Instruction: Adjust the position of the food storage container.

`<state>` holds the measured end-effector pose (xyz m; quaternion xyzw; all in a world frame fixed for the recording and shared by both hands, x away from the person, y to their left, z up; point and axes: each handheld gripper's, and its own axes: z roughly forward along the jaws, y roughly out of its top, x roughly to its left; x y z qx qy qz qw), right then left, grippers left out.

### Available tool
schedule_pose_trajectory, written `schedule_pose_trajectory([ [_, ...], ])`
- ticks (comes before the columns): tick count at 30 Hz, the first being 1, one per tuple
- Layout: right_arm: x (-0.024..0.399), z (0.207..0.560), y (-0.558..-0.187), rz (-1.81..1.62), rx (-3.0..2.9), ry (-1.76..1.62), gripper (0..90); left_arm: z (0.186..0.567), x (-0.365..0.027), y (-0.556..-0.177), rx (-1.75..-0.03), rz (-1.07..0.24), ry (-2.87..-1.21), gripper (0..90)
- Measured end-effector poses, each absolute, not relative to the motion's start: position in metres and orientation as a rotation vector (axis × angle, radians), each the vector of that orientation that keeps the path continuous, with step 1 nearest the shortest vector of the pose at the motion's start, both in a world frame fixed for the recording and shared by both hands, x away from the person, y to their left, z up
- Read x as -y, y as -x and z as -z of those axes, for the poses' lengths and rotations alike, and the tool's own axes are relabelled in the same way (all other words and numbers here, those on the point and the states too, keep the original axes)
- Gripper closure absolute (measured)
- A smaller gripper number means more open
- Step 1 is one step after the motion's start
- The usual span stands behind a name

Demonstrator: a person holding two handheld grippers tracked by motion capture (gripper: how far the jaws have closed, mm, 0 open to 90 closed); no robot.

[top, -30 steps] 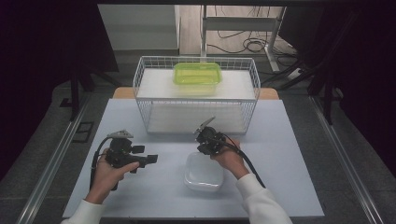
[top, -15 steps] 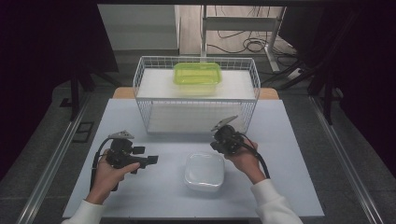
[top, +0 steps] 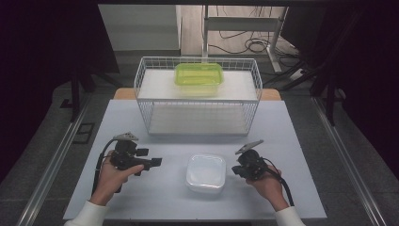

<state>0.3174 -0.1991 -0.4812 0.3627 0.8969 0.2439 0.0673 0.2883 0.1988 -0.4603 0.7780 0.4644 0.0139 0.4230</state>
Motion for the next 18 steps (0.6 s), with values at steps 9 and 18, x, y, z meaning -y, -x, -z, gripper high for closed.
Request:
schedule_pose_trajectory([
  [9, 0.173, 0.483, -0.314, -0.676, -2.737, -1.033, 89.3, 0.459, -0.201, -0.287, -1.161, -0.041, -1.946, 20.5],
  [18, 0.152, 0.483, -0.317, -0.706, -2.754, -0.997, 89.3, 0.460, -0.201, -0.286, -1.164, -0.042, -1.949, 20.3],
])
